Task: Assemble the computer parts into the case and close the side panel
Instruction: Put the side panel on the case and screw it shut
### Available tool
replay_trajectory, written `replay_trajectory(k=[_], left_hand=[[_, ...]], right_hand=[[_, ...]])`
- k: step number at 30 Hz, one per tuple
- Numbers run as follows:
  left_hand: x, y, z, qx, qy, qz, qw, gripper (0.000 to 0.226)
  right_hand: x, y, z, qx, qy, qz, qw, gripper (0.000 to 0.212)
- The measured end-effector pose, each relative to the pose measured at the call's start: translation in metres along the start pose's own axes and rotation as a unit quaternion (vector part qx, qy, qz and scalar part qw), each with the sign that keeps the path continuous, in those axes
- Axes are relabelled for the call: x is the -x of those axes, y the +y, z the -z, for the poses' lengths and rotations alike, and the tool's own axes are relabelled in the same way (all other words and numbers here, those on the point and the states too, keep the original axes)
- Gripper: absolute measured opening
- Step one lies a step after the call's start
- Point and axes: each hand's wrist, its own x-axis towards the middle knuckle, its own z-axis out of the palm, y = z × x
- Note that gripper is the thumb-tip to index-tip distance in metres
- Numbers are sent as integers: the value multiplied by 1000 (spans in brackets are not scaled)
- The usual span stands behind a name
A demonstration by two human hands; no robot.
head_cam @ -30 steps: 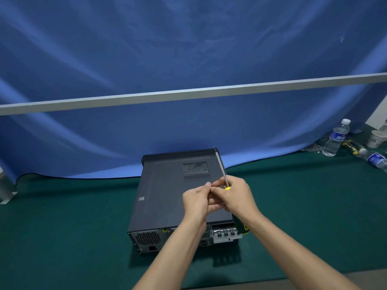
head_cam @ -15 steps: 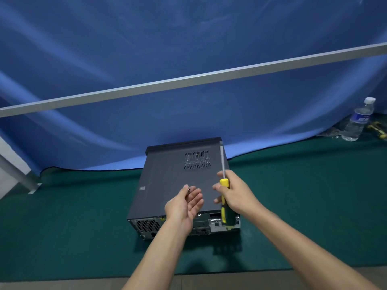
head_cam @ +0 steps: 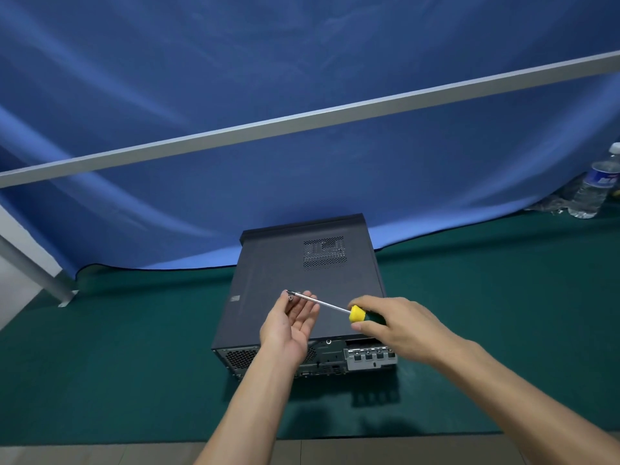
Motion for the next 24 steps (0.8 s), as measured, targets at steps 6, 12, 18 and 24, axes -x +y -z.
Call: replay_trajectory(k=[6,12,18,24], left_hand=[[-2,-11,2,1,-22,12,1000,25],[-1,-21,6,-33,-13,-22,999,24],[0,-32,8,-68,4,-50,996,23],[-5,-53,12,-118,2,-33,993,22]], right_hand=[[11,9,-2,44,32,-5,998,45],[16,14,-3,57,35,-5,998,45],[24,18,0,102,32,0,994,44],[40,24,3,100,-6,-33,994,40]])
